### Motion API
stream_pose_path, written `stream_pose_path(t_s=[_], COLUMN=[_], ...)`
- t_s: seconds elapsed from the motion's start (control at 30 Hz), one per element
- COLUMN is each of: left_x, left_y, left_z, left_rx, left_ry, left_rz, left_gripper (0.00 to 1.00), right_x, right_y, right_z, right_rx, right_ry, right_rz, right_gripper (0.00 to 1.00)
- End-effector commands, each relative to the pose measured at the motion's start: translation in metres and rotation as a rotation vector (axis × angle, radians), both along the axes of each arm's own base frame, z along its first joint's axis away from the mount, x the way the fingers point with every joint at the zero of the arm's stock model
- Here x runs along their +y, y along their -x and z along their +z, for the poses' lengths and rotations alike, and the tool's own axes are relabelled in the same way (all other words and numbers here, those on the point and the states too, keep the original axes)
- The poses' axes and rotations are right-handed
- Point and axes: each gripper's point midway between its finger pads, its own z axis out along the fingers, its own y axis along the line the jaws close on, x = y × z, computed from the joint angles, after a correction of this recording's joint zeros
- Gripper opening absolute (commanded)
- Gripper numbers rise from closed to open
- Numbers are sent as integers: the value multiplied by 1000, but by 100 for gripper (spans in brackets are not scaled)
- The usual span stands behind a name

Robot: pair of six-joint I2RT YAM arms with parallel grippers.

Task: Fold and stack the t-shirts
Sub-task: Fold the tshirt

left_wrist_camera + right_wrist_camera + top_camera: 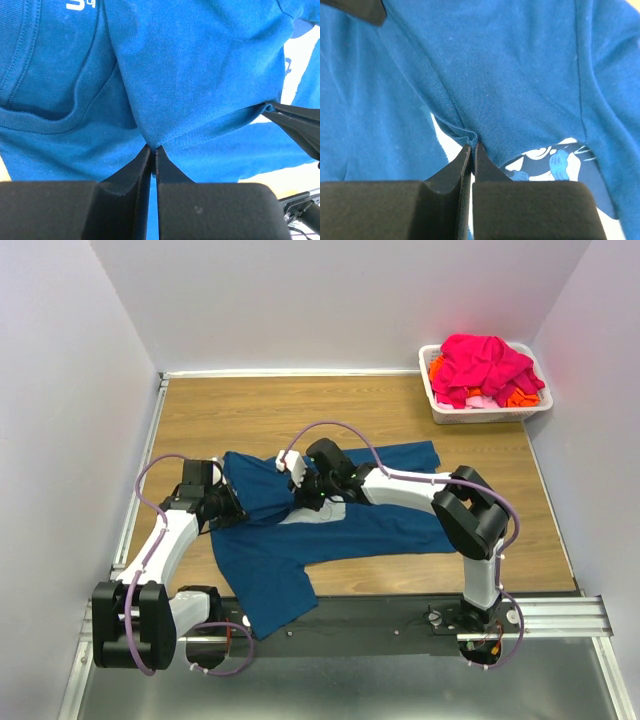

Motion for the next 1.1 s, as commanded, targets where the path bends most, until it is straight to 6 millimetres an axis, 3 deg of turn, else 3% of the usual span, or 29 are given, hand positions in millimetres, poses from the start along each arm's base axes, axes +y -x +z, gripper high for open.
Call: stream_pose_path(t_s=[0.0, 0.2, 0.33, 0.37, 0.47, 0.57, 0.63, 0.8, 0.83, 0.87, 0.9, 0.93, 0.97, 1.0, 1.03, 1.07], left_x=[-5, -10, -11, -12, -10, -1, 7, 40, 48, 56, 62, 65, 67, 70, 73, 74], left_y=[7, 15, 17, 16, 9, -17, -31, -85, -94, -102, -117, -125, -132, -146, -152, -159], left_z=[-3, -6, -3, -1, 11, 42, 51, 66, 55, 52, 58, 44, 41, 46, 32, 30], left_rx=[26, 44, 38, 34, -6, -109, -141, -236, -214, -216, -250, -216, -216, -246, -216, -215], left_ry=[16, 32, 35, 37, 25, -17, -49, -161, -185, -198, -208, -217, -224, -233, -245, -250], left_rz=[-30, -39, -42, -41, -37, 6, 32, 136, 146, 168, 187, 186, 186, 187, 189, 188], left_gripper=[14, 15, 25, 33, 52, 86, 89, 90, 89, 89, 84, 82, 80, 72, 68, 65], right_x=[-20, -25, -26, -28, -31, -39, -47, -106, -130, -142, -154, -167, -195, -206, -231, -240], right_y=[3, 6, 4, 3, -2, -15, -26, -83, -101, -109, -117, -124, -138, -142, -151, -154], right_z=[-7, -12, -10, -7, 2, 18, 30, 46, 51, 50, 54, 55, 55, 56, 52, 51], right_rx=[8, 21, 14, 8, -18, -52, -62, 5, 15, 34, 68, 88, 107, 146, 168, 188], right_ry=[64, 83, 90, 90, 89, 82, 68, 23, 8, -2, -33, -47, -61, -93, -104, -118], right_rz=[-20, -22, -37, -47, -73, -150, -204, -500, -585, -634, -713, -765, -847, -903, -976, -1008], right_gripper=[10, 11, 34, 43, 54, 58, 61, 72, 72, 73, 75, 75, 75, 75, 75, 75])
